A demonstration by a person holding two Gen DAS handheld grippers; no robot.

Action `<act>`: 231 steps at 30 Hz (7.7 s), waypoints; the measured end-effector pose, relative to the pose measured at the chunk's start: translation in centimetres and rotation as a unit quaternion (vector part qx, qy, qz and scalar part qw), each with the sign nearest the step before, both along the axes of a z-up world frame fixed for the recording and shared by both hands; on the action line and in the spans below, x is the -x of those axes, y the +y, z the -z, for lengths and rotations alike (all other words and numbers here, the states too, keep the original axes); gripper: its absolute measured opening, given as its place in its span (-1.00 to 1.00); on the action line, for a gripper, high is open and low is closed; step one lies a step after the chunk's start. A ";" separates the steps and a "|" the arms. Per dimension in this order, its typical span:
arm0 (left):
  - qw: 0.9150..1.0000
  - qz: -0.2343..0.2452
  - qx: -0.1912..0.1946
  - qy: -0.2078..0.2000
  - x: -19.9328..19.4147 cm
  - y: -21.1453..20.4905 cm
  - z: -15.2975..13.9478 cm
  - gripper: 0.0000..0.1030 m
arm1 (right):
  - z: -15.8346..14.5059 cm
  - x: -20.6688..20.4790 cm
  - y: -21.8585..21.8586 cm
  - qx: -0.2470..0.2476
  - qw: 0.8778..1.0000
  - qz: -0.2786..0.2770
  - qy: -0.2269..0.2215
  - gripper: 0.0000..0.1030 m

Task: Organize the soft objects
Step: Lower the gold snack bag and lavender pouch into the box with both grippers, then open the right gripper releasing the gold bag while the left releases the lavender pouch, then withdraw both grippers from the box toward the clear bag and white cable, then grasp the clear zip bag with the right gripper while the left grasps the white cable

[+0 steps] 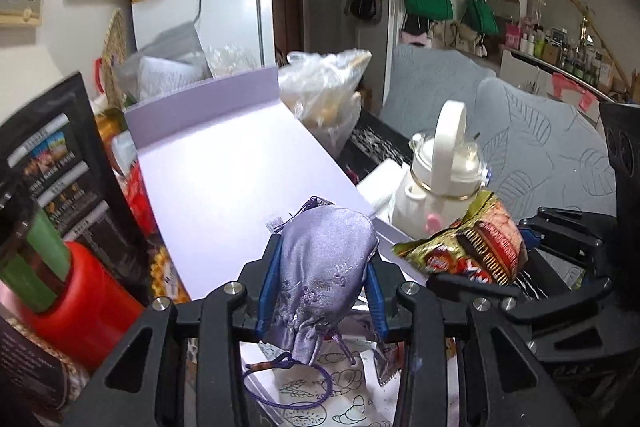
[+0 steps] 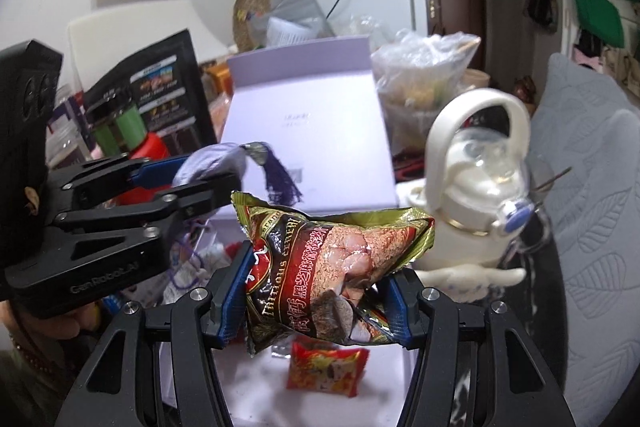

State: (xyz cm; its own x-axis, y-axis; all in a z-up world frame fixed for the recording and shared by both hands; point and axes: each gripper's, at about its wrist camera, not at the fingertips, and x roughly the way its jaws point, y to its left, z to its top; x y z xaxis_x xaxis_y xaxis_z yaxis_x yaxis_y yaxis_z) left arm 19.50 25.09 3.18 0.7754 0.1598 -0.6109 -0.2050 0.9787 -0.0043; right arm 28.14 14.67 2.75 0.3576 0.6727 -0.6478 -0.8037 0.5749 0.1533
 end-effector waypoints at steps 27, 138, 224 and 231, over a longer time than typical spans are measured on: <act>0.993 -0.002 0.023 0.112 -3.5 1.7 6.4 -0.28 | 5.6 -2.4 2.4 0.081 0.996 0.022 0.029 0.12; 0.999 0.029 -0.005 -0.014 18.1 -14.7 -5.5 0.48 | -5.1 19.2 -17.1 0.012 0.984 0.142 -0.106 0.37; 0.985 0.140 0.036 0.093 12.9 -17.8 10.1 0.41 | 8.5 13.4 -21.3 0.051 0.981 0.181 0.048 0.55; 0.989 0.116 0.039 0.078 12.9 -15.8 9.2 0.41 | 7.8 11.0 -17.8 0.069 0.987 0.144 0.022 0.73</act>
State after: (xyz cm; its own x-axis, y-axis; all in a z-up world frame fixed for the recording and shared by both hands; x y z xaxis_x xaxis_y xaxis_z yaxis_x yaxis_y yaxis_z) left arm 6.62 9.25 -5.98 0.6806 -0.0638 -0.7299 0.0218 0.9975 -0.0668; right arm 17.11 -3.16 -5.05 0.4914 0.4513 -0.7449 -0.5977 0.7968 0.0884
